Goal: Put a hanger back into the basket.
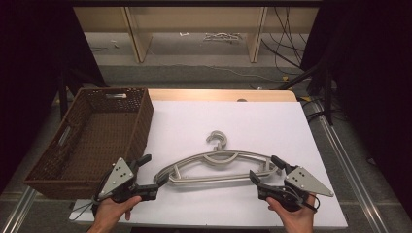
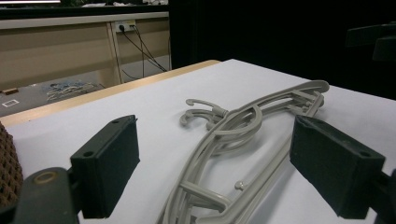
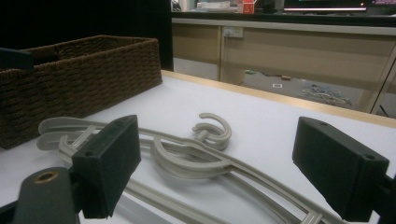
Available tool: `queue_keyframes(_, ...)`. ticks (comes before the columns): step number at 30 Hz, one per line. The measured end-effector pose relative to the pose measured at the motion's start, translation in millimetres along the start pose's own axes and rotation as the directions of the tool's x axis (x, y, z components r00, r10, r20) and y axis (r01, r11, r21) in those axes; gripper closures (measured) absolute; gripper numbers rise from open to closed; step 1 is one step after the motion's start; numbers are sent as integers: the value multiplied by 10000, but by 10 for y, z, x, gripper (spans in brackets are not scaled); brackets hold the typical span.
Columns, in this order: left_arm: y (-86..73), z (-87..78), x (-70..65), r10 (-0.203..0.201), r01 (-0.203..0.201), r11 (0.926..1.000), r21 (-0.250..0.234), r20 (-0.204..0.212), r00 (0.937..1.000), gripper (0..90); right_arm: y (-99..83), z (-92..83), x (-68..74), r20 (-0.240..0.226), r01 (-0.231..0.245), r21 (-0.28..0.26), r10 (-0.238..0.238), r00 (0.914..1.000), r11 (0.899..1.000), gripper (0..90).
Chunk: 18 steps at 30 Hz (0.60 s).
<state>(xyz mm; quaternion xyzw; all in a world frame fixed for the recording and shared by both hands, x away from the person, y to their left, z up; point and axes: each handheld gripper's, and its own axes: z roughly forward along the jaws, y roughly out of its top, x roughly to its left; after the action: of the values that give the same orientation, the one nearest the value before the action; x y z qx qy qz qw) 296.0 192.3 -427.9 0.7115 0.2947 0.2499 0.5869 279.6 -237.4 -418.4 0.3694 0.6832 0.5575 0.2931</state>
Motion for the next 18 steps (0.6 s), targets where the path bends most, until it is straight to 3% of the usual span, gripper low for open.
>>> queue_keyframes(1,3,-1,1,0,0,10000,-29,-7,10000,157,-4,1,8,4,-129,-12,129,9999,9999,161)
queue_keyframes(2,0,9,0,-64,65,9998,-162,73,10000,156,-6,8,-7,25,108,-65,-107,9999,9999,161)
queue_keyframes(9,2,6,-12,-77,76,10000,13,37,10000,156,-1,8,-2,-126,167,-151,-169,9998,9997,167)
queue_keyframes(14,16,38,-22,-87,87,10000,4,118,9999,157,-7,8,-5,39,129,-141,-129,9999,9998,168)
queue_keyframes(18,17,113,-34,-119,115,9995,280,152,9998,156,-15,19,-9,16,72,-157,-72,10000,9999,168)
